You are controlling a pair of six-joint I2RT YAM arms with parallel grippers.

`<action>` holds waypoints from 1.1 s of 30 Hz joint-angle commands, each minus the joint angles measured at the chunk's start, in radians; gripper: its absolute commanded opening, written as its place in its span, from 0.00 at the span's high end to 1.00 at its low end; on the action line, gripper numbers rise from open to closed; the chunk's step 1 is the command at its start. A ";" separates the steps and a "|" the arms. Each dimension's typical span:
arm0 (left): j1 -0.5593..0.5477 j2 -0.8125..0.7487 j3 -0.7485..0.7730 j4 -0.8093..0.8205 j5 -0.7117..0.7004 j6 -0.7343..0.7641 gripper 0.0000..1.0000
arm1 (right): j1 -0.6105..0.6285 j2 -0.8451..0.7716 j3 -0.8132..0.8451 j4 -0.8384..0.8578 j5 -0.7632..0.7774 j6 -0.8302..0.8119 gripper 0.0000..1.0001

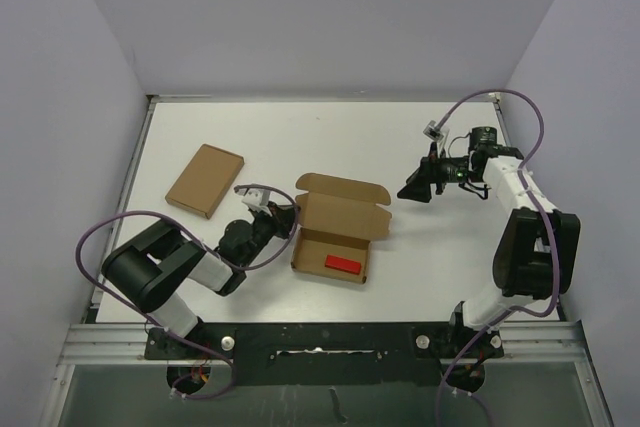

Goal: Fold the paper box

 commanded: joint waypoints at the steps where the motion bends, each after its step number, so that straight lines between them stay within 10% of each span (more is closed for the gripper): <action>1: -0.019 -0.009 -0.020 0.166 -0.068 0.058 1.00 | -0.002 0.036 0.067 -0.079 -0.022 -0.078 0.23; 33: -0.094 -0.010 -0.024 0.188 -0.213 0.122 1.00 | 0.108 0.190 0.150 -0.294 -0.044 -0.166 0.40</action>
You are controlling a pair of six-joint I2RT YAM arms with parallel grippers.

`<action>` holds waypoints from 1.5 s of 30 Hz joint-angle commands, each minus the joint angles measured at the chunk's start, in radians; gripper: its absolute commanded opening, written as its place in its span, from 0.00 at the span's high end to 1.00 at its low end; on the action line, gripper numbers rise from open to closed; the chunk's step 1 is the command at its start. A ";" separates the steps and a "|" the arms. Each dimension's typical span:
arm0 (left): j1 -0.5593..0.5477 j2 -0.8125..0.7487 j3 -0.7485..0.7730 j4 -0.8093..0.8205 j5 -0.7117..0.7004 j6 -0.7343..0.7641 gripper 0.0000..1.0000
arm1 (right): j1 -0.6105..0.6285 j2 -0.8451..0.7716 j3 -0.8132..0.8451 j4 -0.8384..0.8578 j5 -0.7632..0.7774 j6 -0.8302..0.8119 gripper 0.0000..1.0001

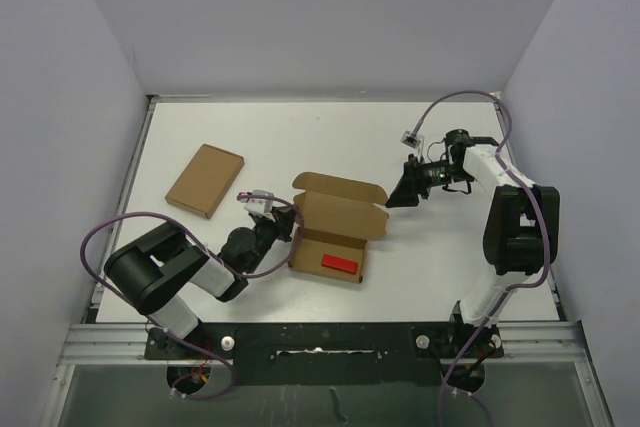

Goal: Fold the paper box

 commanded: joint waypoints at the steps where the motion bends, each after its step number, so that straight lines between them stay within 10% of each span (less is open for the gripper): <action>1: -0.011 -0.011 0.008 0.112 -0.049 0.009 1.00 | 0.005 0.010 0.045 -0.073 -0.040 -0.052 0.40; 23: -0.042 -0.031 0.007 0.113 -0.111 0.035 1.00 | 0.097 0.009 -0.051 0.050 0.046 0.128 0.61; 36: -0.046 -0.027 0.008 0.115 -0.092 0.035 1.00 | 0.116 0.008 -0.032 0.055 0.098 0.135 0.98; 45: -0.033 -0.164 -0.037 0.013 0.043 0.003 0.45 | 0.073 -0.023 0.009 -0.001 0.117 0.045 1.00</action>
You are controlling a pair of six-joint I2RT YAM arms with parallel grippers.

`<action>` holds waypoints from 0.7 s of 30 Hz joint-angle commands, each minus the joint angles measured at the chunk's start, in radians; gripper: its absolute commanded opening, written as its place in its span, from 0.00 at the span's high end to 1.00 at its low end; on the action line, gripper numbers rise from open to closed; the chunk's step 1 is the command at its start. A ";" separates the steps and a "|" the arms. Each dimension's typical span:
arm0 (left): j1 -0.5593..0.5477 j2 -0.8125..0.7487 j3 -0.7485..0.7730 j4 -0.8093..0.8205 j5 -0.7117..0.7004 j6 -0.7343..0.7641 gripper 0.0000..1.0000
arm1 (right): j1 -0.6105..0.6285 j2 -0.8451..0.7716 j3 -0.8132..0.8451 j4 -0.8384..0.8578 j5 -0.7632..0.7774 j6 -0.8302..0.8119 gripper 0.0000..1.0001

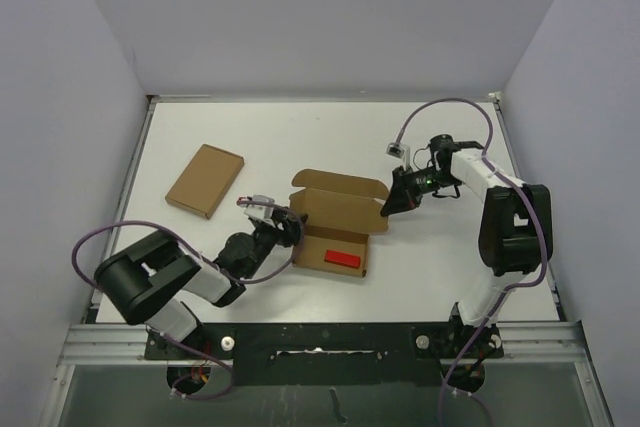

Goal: Fold the paper box

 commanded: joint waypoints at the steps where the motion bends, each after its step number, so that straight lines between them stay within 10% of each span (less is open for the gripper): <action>1: 0.016 -0.196 -0.022 -0.036 0.098 -0.020 0.39 | -0.018 -0.022 0.053 -0.034 0.010 -0.068 1.00; 10: 0.386 -0.782 0.218 -1.156 0.592 -0.089 0.12 | -0.031 -0.013 0.081 -0.083 0.011 -0.116 1.00; 21: 0.546 -0.375 0.574 -1.381 1.083 -0.133 0.27 | -0.036 -0.012 0.086 -0.091 0.010 -0.125 1.00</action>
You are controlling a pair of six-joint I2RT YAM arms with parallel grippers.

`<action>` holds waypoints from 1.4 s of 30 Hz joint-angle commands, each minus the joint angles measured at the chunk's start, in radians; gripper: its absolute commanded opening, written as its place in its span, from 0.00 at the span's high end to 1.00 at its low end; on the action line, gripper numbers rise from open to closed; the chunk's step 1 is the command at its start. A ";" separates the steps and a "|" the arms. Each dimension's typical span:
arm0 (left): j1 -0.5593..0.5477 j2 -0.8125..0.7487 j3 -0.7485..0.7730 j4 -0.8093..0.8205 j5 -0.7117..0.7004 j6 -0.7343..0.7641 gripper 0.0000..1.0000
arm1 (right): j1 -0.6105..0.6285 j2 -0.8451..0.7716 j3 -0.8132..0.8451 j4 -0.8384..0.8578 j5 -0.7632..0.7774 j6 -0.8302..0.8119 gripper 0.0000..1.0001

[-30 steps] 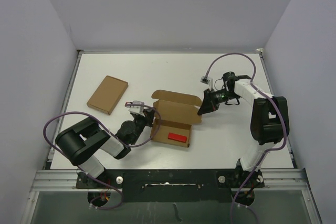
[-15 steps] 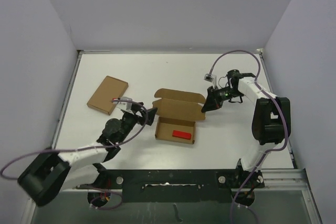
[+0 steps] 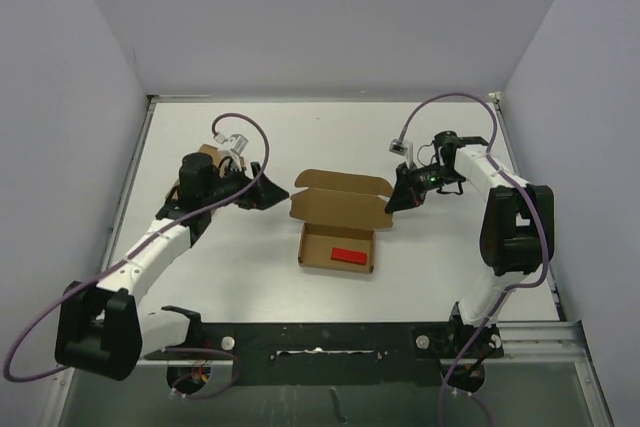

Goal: Fold the paper box

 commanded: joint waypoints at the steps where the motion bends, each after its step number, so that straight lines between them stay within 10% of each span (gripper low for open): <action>1: 0.008 0.098 0.085 -0.100 0.210 0.021 0.28 | -0.008 -0.009 0.035 -0.019 -0.015 -0.019 1.00; 15: -0.018 0.433 0.308 -0.107 0.278 0.185 0.55 | -0.009 -0.003 0.040 -0.026 -0.022 -0.022 1.00; 42: -0.072 0.531 0.398 -0.268 0.240 0.314 0.77 | -0.010 -0.002 0.043 -0.029 -0.035 -0.022 1.00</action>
